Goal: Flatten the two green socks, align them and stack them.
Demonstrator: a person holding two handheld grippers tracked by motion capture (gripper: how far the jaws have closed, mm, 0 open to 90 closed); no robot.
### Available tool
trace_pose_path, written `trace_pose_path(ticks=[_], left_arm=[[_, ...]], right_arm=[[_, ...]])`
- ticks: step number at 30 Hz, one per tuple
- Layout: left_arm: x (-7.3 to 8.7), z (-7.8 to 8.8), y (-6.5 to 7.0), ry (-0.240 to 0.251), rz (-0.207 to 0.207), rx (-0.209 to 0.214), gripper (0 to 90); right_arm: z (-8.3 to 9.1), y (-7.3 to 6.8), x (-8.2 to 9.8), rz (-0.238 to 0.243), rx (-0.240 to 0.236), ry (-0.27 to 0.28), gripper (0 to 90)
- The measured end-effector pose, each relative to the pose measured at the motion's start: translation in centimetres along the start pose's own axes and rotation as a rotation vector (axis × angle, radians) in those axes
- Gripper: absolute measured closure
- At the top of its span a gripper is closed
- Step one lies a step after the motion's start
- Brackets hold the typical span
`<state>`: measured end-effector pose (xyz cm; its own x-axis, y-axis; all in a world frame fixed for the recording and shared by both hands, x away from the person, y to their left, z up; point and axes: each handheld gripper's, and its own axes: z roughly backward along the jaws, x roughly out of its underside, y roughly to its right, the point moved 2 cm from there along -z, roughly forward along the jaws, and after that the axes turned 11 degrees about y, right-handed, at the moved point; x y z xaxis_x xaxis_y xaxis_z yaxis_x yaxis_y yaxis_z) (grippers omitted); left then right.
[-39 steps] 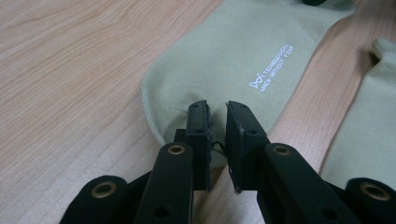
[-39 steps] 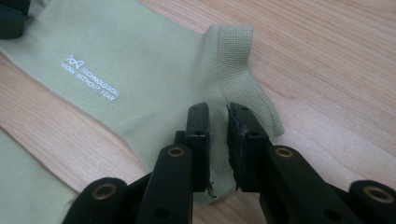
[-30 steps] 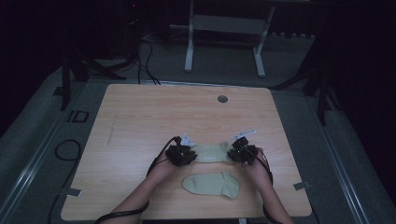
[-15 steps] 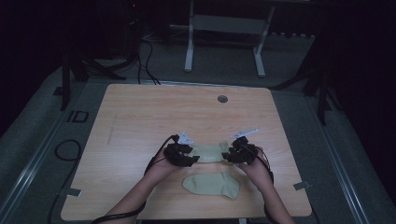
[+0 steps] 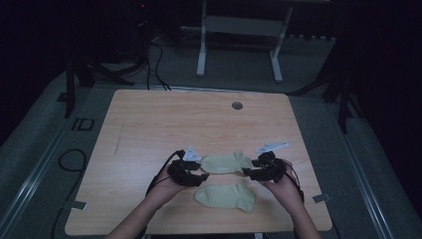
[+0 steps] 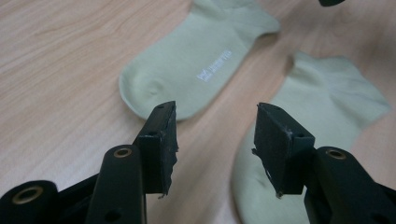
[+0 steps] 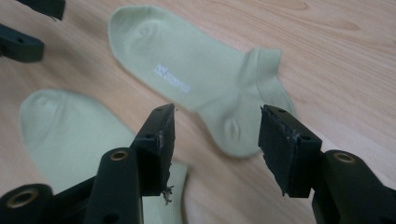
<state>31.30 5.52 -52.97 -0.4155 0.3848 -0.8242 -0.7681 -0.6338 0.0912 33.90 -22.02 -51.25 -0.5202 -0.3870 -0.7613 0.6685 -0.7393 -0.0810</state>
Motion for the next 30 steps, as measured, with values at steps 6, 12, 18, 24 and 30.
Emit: trace_pose_path(ticks=[6,12,18,24,30], left_arm=[[1.1,1.7,1.3,-0.001,0.008,0.017,48.1],[2.8,2.1,1.7,-0.036,0.03,0.008,48.1],[4.3,2.1,1.8,-0.047,0.065,-0.023,47.6],[5.3,1.6,2.4,-0.063,0.072,-0.023,45.2],[5.8,0.4,3.1,-0.101,0.073,-0.036,45.4]], right_arm=[[2.0,0.1,2.0,-0.02,-0.008,-0.006,45.8],[2.7,0.0,4.0,-0.027,0.008,-0.022,45.9],[2.9,0.1,5.4,-0.046,0.022,-0.042,46.4],[1.8,-0.8,6.9,-0.042,0.014,-0.083,49.2],[1.0,-2.1,7.6,-0.02,0.011,-0.091,54.2]])
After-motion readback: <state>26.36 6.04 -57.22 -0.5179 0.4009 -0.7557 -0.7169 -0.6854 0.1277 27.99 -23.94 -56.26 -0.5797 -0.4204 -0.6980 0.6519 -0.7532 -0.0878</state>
